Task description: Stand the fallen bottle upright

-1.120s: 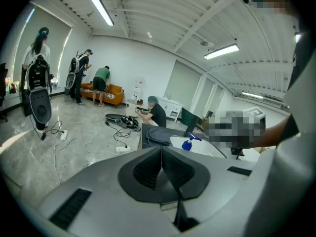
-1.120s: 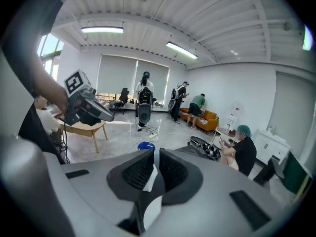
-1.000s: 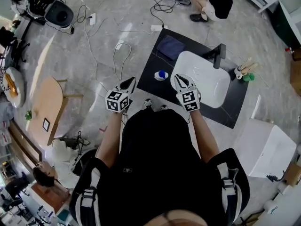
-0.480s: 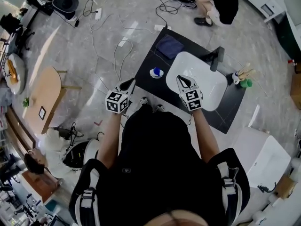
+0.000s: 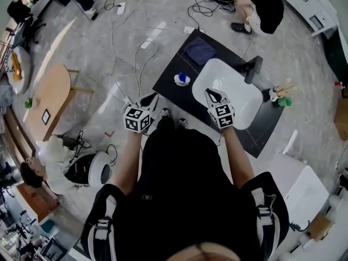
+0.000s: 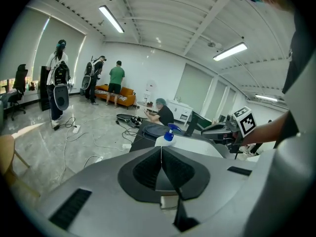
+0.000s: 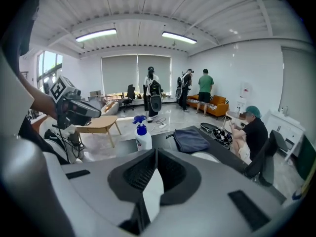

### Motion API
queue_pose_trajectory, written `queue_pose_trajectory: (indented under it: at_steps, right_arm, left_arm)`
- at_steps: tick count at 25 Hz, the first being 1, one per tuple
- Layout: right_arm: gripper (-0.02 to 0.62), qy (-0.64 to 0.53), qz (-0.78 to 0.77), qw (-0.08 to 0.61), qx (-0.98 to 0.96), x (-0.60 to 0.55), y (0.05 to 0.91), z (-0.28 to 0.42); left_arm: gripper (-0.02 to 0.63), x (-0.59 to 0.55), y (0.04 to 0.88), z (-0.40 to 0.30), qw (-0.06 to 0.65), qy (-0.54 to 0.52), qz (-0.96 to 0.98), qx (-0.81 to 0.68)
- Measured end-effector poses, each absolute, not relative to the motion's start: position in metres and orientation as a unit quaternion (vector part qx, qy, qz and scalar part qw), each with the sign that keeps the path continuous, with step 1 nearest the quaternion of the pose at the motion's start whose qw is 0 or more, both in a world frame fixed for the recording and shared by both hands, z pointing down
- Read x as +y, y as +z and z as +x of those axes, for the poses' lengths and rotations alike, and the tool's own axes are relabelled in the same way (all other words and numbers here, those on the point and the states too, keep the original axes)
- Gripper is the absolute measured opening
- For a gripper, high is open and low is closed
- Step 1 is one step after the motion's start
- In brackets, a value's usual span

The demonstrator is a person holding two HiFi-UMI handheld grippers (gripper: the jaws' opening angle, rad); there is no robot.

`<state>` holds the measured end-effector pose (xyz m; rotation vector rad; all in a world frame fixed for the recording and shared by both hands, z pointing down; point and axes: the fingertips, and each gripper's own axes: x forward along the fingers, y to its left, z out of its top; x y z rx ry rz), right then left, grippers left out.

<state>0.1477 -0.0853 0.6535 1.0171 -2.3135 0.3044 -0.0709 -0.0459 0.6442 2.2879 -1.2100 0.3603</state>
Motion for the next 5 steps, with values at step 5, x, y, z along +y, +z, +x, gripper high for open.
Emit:
queue_pose_trajectory:
  at_steps: [5]
  right_arm:
    - [0.072,0.127,0.384,0.281,-0.87,-0.0805,0.6551,0.146]
  left_arm:
    - [0.015,-0.034,0.6487,-0.0752,0.268,0.13,0.839,-0.456]
